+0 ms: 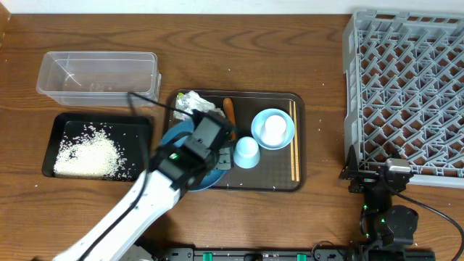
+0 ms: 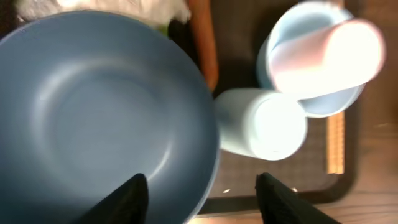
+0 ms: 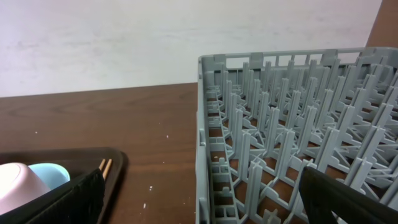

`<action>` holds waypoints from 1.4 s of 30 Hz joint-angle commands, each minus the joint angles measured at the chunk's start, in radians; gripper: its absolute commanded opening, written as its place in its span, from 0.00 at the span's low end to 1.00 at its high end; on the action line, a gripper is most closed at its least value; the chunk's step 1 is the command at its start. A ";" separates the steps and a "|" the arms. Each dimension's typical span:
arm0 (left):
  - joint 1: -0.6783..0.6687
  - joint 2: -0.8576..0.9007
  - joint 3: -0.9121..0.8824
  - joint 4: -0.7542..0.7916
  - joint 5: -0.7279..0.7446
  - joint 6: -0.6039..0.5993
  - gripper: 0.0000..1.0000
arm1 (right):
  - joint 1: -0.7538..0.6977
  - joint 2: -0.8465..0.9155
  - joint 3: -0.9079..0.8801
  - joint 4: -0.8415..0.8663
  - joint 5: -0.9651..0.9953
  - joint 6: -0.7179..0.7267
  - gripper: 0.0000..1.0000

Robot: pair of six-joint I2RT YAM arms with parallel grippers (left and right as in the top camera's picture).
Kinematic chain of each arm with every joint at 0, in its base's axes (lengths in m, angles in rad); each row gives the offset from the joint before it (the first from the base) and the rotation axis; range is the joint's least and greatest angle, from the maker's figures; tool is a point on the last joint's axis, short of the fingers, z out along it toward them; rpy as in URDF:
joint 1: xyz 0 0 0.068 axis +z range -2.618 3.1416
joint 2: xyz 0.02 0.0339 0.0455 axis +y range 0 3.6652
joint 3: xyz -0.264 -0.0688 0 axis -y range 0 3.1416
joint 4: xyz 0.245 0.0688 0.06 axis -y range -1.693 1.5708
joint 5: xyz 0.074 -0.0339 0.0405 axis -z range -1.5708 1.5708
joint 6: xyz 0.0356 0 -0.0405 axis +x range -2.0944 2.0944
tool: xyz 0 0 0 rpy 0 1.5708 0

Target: Sort waste into correct bins and load items into the dishwasher rack

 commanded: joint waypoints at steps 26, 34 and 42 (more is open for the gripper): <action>0.824 -0.352 0.029 -0.283 -0.008 -0.082 0.99 | 0.000 -0.004 -0.002 0.222 -0.204 0.383 0.99; 0.825 -0.295 0.029 -0.290 -0.009 -0.081 1.00 | 0.000 0.008 0.008 0.412 -0.352 0.563 0.99; 0.825 -0.240 0.029 -0.290 -0.009 -0.081 1.00 | 0.000 0.238 0.225 0.347 -0.470 0.445 0.99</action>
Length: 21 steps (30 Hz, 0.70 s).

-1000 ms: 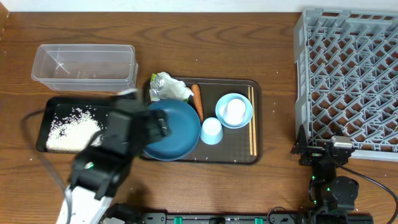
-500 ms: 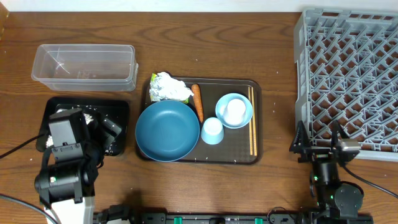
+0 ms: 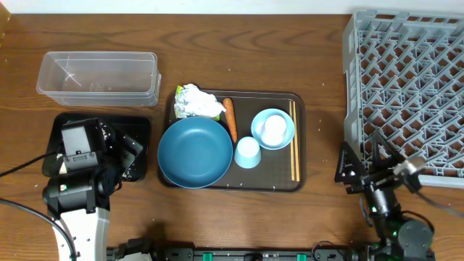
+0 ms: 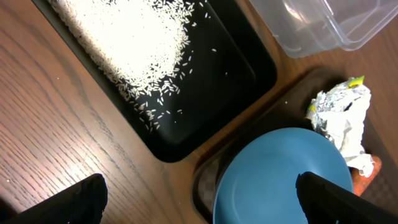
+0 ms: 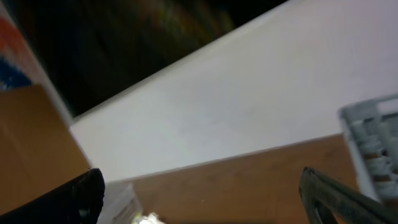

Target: Sort waste into correct bins and load items into the dishwasher rack

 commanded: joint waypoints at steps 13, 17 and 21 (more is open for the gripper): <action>0.005 0.081 0.021 -0.003 -0.008 -0.005 0.99 | 0.156 0.894 0.939 -0.762 -0.212 -0.439 0.99; 0.005 0.085 0.021 -0.003 -0.008 -0.005 0.99 | 0.317 1.063 1.088 -0.943 0.032 -0.491 0.99; 0.005 0.085 0.021 -0.003 -0.008 -0.005 0.99 | 0.443 1.161 1.113 -0.927 0.100 -0.474 0.99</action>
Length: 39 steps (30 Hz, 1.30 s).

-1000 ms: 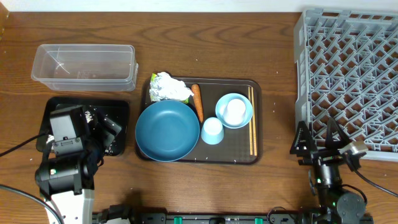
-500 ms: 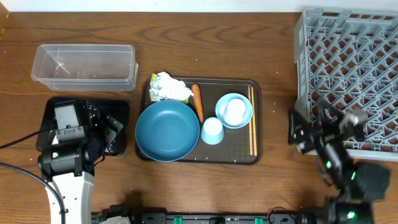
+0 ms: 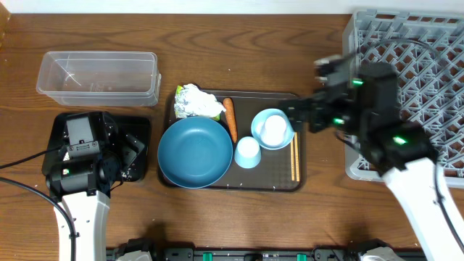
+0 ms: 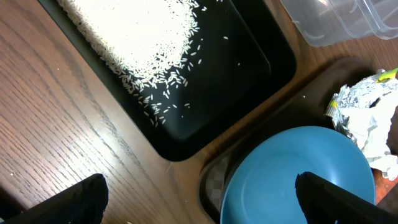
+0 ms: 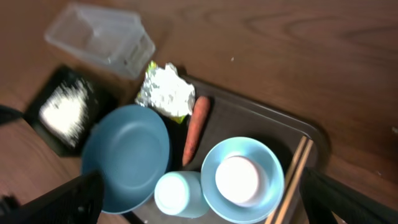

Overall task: Sort waste into correct bins and load items into the dishwasher rack
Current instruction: 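Reach the right gripper to the light-blue cup and grasp it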

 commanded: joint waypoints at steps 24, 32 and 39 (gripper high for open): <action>0.004 0.003 0.021 -0.003 -0.008 -0.005 0.98 | 0.212 0.445 0.024 0.007 0.397 0.177 0.99; 0.004 0.003 0.021 -0.003 -0.008 -0.005 0.98 | 0.212 0.526 0.024 0.021 0.405 0.198 0.96; 0.004 0.003 0.021 -0.003 -0.008 -0.005 0.98 | 0.212 0.527 0.024 0.024 0.412 0.197 0.80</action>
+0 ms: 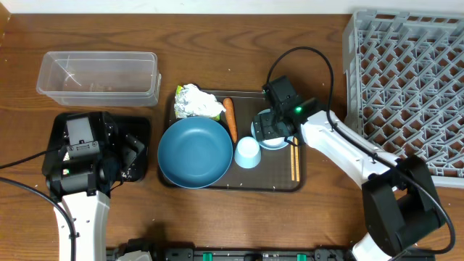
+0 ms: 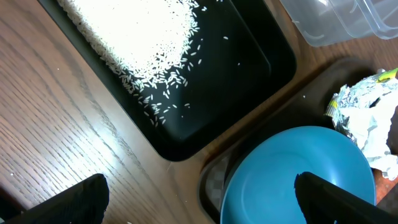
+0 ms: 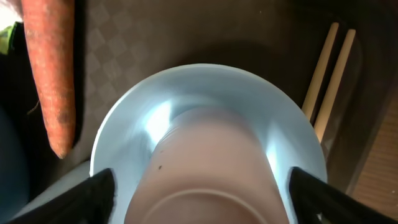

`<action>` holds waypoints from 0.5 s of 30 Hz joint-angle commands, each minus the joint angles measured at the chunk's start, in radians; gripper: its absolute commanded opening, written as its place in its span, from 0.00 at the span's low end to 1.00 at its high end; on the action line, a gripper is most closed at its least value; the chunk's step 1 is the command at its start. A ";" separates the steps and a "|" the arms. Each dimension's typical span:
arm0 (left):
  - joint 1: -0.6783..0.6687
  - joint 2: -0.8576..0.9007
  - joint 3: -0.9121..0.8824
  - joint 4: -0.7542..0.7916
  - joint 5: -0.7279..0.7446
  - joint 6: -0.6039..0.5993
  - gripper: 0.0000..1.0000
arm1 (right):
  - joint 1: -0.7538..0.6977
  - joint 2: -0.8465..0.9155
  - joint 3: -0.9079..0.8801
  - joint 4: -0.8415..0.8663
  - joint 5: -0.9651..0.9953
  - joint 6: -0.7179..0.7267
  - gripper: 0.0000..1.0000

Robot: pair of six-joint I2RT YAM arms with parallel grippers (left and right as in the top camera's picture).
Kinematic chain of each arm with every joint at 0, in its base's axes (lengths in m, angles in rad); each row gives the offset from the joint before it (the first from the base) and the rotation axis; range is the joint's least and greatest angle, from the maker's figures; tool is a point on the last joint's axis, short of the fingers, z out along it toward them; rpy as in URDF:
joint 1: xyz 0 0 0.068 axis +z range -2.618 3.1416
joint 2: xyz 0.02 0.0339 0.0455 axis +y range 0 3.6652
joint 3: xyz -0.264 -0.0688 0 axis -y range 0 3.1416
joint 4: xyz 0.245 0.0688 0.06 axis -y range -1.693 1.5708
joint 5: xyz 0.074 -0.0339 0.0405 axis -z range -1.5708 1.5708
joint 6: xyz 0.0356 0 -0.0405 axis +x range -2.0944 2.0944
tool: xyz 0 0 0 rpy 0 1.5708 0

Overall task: Sort waste into correct bins and load items into the dishwasher rack
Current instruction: 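Reach the right gripper to the light-blue cup and grasp it, then carry the cup with the right gripper into the dish rack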

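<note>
On the brown serving tray [image 1: 217, 186] lie a blue plate [image 1: 194, 152], crumpled foil [image 1: 194, 101], a carrot [image 1: 229, 116], a small light-blue cup [image 1: 247, 152] and chopsticks [image 1: 293, 163]. My right gripper [image 3: 202, 199] is low over the light-blue bowl [image 3: 155, 112] and stands open. Its fingers straddle the upturned pink cup [image 3: 211, 155] that sits in the bowl. My left gripper [image 2: 199, 208] hangs open and empty at the left, between the black tray of rice [image 2: 249, 81] and the plate.
The grey dishwasher rack [image 1: 406, 94] stands at the right. A clear plastic container [image 1: 98, 72] sits at the back left behind the rice tray. Bare wood lies between the serving tray and the rack.
My right gripper was high over the right side of the serving tray; now it is down at the light-blue bowl with the pink cup between its open fingers. The left arm has not moved.
First my left gripper was open over the blue plate while the right arm sat by the rack's front. Then the left arm was back over the rice tray and stayed there. The right gripper was then above the serving tray, and is now around the pink cup.
</note>
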 commanded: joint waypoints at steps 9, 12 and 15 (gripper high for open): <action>0.004 0.002 0.021 -0.003 -0.008 -0.005 0.98 | 0.003 -0.024 0.034 -0.018 0.018 0.018 0.63; 0.004 0.002 0.021 -0.003 -0.008 -0.005 0.98 | -0.003 -0.047 0.058 -0.045 0.018 0.017 0.63; 0.004 0.002 0.021 -0.003 -0.008 -0.005 0.98 | -0.014 -0.083 0.078 -0.066 0.033 0.017 0.63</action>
